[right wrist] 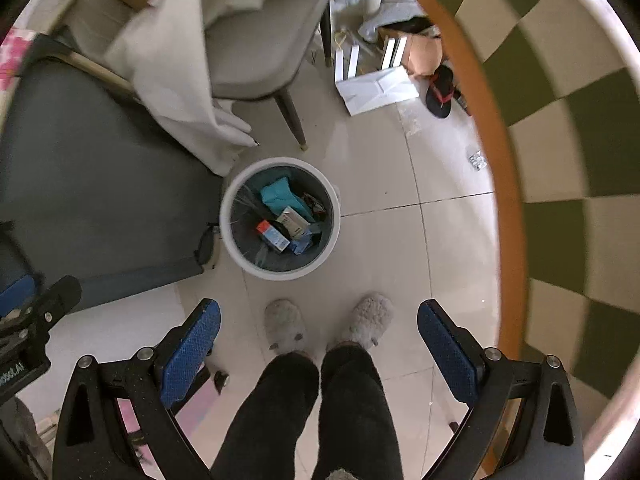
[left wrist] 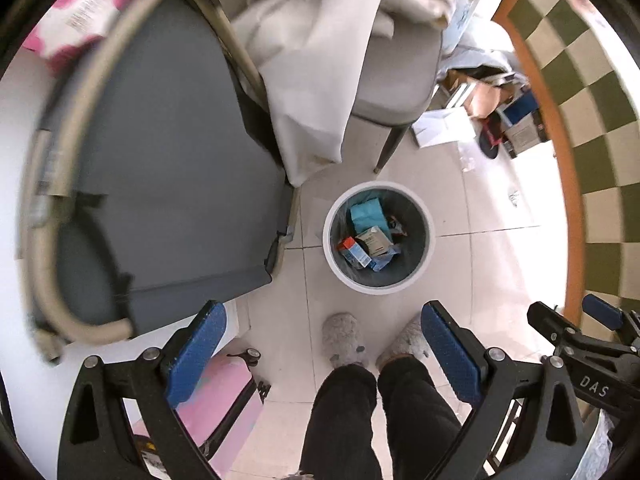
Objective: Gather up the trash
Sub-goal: 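Move both tools back over the table, then grasp the Dental Doctor toothpaste box with the left gripper while the right grasps the white box, then carry both boxes over the white bin and open both grippers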
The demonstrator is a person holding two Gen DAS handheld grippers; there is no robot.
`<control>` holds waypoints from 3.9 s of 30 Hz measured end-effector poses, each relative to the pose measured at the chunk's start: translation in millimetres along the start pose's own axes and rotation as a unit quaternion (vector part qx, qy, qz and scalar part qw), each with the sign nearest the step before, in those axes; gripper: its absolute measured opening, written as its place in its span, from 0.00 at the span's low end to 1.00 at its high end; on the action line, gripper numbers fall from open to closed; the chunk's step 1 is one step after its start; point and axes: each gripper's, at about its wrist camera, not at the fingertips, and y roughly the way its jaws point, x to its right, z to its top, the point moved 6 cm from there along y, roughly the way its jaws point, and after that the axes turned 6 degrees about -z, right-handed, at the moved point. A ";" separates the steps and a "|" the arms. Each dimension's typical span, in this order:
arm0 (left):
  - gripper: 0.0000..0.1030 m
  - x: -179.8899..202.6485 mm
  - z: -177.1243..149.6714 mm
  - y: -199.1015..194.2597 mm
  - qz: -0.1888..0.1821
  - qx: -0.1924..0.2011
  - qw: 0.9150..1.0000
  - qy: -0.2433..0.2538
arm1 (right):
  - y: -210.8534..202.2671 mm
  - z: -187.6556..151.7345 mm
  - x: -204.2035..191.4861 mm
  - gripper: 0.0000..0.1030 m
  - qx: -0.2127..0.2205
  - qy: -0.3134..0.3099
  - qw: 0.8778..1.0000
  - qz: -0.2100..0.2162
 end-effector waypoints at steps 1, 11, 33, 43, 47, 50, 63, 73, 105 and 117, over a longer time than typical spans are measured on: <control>0.97 0.3 -1.1 -12.2 -0.001 0.004 1.000 0.002 | -13.2 -3.1 -0.7 0.97 0.002 0.000 1.000 0.003; 0.97 8.4 -8.3 -121.4 0.010 0.035 0.999 0.020 | -137.9 -24.0 -1.9 0.97 0.041 0.022 0.998 0.035; 0.97 445.8 97.2 -175.0 -0.035 0.102 0.952 0.286 | -183.7 -44.3 482.1 0.97 0.079 0.480 0.873 0.036; 0.97 701.7 104.9 -96.1 -0.057 0.003 0.935 0.349 | -144.1 -89.3 738.5 0.97 0.080 0.689 0.717 0.067; 0.97 759.5 107.3 -53.1 -0.088 -0.086 0.952 0.280 | -133.4 -70.2 779.7 0.97 0.072 0.695 0.713 0.059; 0.96 787.8 100.0 -23.4 -0.102 -0.141 0.953 0.247 | -117.9 -47.9 794.1 0.97 0.046 0.681 0.729 0.056; 0.54 813.3 102.7 -12.7 -0.027 -0.054 0.906 0.419 | -75.8 -22.9 800.5 0.80 -0.010 0.637 0.770 0.044; 0.46 796.5 102.0 -8.2 -0.024 -0.050 0.898 0.437 | -66.9 -9.9 785.5 0.75 -0.026 0.613 0.790 0.005; 0.45 379.8 71.9 -220.4 -0.121 0.105 0.926 0.342 | -243.6 -35.2 398.6 0.73 0.125 0.422 0.895 0.074; 0.45 126.3 45.3 -32.7 -0.067 -0.043 0.982 0.172 | -92.2 -31.6 144.8 0.73 0.012 0.283 0.953 0.103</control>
